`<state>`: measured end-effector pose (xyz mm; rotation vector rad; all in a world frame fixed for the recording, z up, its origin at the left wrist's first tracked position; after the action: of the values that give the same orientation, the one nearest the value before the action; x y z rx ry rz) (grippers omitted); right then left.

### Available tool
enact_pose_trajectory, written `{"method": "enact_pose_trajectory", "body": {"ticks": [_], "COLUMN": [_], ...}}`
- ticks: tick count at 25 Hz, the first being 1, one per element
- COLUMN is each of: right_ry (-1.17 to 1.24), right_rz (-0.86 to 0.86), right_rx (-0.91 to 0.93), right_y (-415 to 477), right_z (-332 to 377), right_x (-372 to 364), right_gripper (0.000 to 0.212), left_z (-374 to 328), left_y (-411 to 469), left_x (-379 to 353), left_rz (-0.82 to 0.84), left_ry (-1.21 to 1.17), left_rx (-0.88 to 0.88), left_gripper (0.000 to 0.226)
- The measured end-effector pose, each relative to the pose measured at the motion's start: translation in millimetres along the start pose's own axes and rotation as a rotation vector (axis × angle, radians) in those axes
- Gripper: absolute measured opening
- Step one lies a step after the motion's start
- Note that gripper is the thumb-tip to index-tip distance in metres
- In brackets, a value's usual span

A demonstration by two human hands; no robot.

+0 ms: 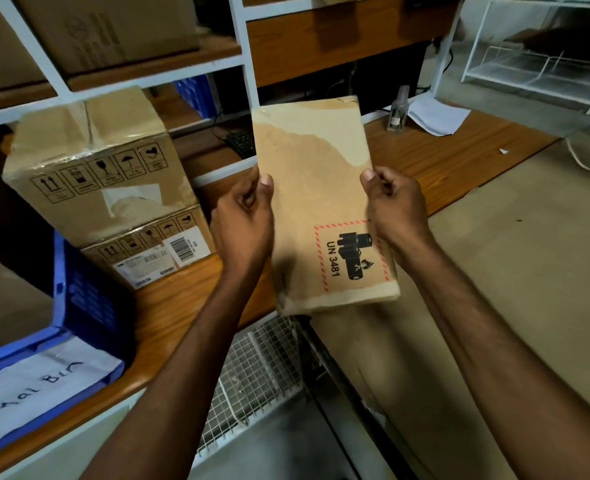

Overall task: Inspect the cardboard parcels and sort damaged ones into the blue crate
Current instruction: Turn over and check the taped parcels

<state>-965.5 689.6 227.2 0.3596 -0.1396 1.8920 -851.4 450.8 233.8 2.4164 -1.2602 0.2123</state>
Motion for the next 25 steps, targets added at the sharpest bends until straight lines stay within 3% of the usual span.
{"method": "enact_pose_trajectory", "body": {"ticks": [5, 9, 13, 17, 19, 23, 25], "right_ry": [-0.006, 0.031, -0.122, -0.113, -0.136, -0.099, -0.102], "right_rz": [0.097, 0.175, 0.081, 0.208, 0.199, 0.48, 0.347], "right_rx": [-0.033, -0.072, -0.016, -0.01, -0.005, -0.028, 0.011], "right_y": [-11.4, -8.1, -6.3, -15.6, -11.4, -22.3, -22.0], "right_z": [-11.2, -17.1, -5.9, -3.2, -5.4, -14.7, -17.5], "right_x": [-23.4, -30.6, -19.8, -42.3, -39.1, -48.0, -34.5], "right_gripper": [0.028, 0.036, 0.048, 0.091, 0.099, 0.135, 0.112], "left_z": [11.1, 18.9, 23.6, 12.8, 19.8, 21.0, 26.5], "left_y": [-6.4, -8.0, -4.8, -14.0, -16.8, -35.1, -34.3], "left_x": [-24.0, -24.4, -24.2, -42.2, -40.5, -47.4, -43.3], "left_rz": [0.3, 0.361, 0.346, 0.548, 0.56, 0.766, 0.739], "left_ry": [-0.065, -0.163, -0.18, -0.062, -0.069, 0.019, -0.019], "left_rx": [0.05, 0.047, 0.069, 0.049, 0.087, 0.027, 0.052], "left_gripper": [0.068, 0.079, 0.085, 0.111, 0.117, 0.14, 0.14]}}
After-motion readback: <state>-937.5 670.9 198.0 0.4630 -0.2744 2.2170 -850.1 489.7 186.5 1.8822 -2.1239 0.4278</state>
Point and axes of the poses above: each hand's wrist, its own y-axis towards the middle knuckle, its own x-axis out of the back of the hand, z = x × y, the point moved 10 cm from there along y, towards the middle knuckle, and after that the axes turned 13 degrees about z, right-handed, at the moved point
